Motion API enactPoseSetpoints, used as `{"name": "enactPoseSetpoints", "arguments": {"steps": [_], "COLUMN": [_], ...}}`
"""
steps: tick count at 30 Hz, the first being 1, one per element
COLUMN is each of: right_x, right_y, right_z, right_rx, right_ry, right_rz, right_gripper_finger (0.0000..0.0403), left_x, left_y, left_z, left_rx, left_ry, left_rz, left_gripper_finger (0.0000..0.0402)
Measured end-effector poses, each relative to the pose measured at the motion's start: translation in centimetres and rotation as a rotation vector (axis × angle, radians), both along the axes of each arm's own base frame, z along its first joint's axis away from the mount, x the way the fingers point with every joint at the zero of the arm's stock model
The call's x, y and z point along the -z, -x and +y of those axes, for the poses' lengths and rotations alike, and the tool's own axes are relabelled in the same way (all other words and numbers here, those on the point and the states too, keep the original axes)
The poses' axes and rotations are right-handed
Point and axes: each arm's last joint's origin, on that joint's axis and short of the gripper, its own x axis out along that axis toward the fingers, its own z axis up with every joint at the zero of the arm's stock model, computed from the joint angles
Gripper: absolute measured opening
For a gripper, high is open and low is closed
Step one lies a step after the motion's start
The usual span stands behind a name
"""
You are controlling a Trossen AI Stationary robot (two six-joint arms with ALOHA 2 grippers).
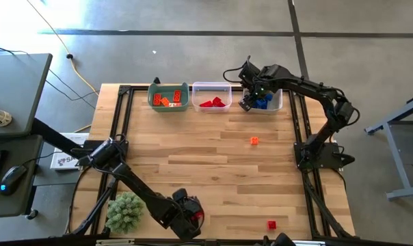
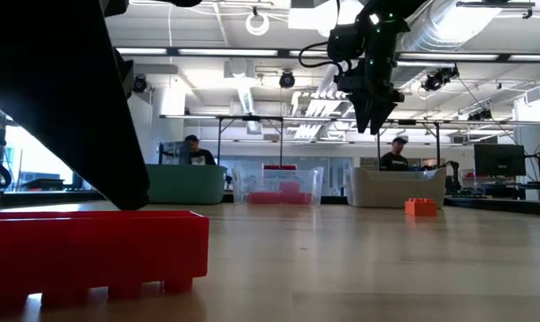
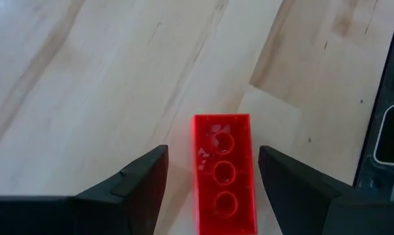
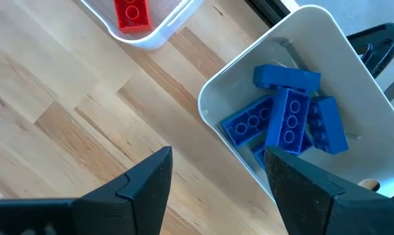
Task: Sort & place blocks by color
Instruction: Put the red game piece into the transparent bin
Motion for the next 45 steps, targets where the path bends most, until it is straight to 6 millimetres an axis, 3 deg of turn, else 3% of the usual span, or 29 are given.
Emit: {"name": "enactPoseSetpoints", "arguments": {"steps": [8, 15, 18, 23, 28, 37, 45], "right_x": [0.0, 0.0, 0.0, 0.0, 0.0, -0.1, -0.1], "right_y": [0.0, -0.1, -0.1, -0.1, -0.1, -0.2, -0.2], "right_z": [0.0, -0.1, -0.1, -0.1, -0.1, -0.1, -0.1], "right_rx": [-0.007, -0.007, -0.009, -0.028, -0.043, -0.052, -0.052], "right_ry": [0.004, 0.007, 0.003, 0.009, 0.011, 0.017, 0.015], "right_rz": [-0.003, -0.008, -0.011, -0.012, -0.008, -0.013, -0.014], "right_gripper_finger": [0.0229, 0.0229, 0.0229, 0.0229, 0.0229, 0.0229, 0.0229], "left_x": [2.0, 2.2, 2.3, 2.2, 1.6, -2.0, -6.0], "left_y": [-0.5, -0.9, -1.0, -1.4, -1.7, -1.5, -1.9], "left_z": [-0.3, 0.4, 0.8, 1.4, 2.2, 6.6, 13.0], "left_rx": [-0.023, -0.066, -0.065, -0.057, -0.064, -0.069, -0.023], "left_ry": [0.022, 0.031, 0.036, 0.055, 0.072, -0.057, -0.217], "left_rz": [0.008, 0.021, 0.036, 0.059, 0.05, 0.116, 0.136], "left_gripper_finger": [0.023, 0.0223, 0.0195, 0.0116, 0.011, 0.011, 0.011]}}
